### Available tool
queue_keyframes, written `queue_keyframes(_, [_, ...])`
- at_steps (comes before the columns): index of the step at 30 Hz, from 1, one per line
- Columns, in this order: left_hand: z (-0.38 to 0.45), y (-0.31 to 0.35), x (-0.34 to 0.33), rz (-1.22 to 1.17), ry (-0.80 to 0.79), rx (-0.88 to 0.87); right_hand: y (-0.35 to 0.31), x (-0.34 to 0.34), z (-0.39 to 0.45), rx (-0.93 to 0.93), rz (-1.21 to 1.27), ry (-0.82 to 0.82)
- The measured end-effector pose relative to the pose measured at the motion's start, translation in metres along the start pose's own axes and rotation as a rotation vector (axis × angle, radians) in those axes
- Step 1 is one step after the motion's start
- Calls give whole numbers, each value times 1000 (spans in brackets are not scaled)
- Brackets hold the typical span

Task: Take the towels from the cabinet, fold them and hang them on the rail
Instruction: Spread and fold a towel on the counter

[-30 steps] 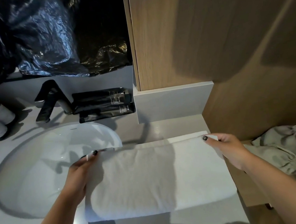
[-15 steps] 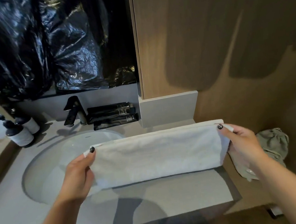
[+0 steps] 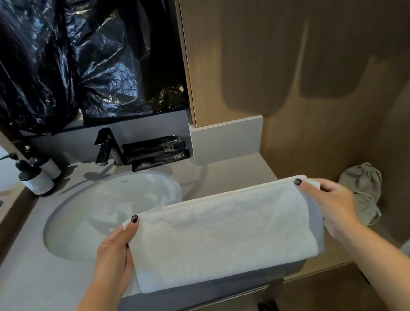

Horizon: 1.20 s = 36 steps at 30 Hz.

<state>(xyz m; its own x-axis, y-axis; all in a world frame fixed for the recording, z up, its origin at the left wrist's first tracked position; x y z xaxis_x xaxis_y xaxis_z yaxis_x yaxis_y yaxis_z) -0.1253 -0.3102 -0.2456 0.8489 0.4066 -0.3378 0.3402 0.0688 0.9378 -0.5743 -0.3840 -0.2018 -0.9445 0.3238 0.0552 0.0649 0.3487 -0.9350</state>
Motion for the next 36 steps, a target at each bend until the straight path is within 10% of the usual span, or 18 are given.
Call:
queue_keyframes(19, [103,-64,-8,266,366,73,22,-62,172,-118,-84,153])
queue_keyframes(29, [152,-86,-12,849,322,115,20,-106,248,-41,-522,226])
queue_keyframes(33, [151,-69,-25,1128,245,-82,2,-133,211,320,-785,227])
queue_keyframes(36, [131,-66,-73,1265,39,-427,23,-192,150,655,-918,-154])
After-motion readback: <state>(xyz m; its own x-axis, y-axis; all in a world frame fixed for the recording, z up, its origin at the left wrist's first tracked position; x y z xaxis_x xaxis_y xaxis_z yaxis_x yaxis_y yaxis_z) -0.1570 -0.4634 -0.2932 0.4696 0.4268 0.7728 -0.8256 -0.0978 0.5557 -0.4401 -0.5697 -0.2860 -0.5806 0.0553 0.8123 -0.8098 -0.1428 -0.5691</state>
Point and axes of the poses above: each hand's wrist, its own z-axis towards the middle knuckle, its own x-axis out of the back of the hand, y = z × x, the point moved 9 cm from there along z, towards the middle knuckle, and after that the axes turned 14 degrees about -x, right-handed, at the moved point
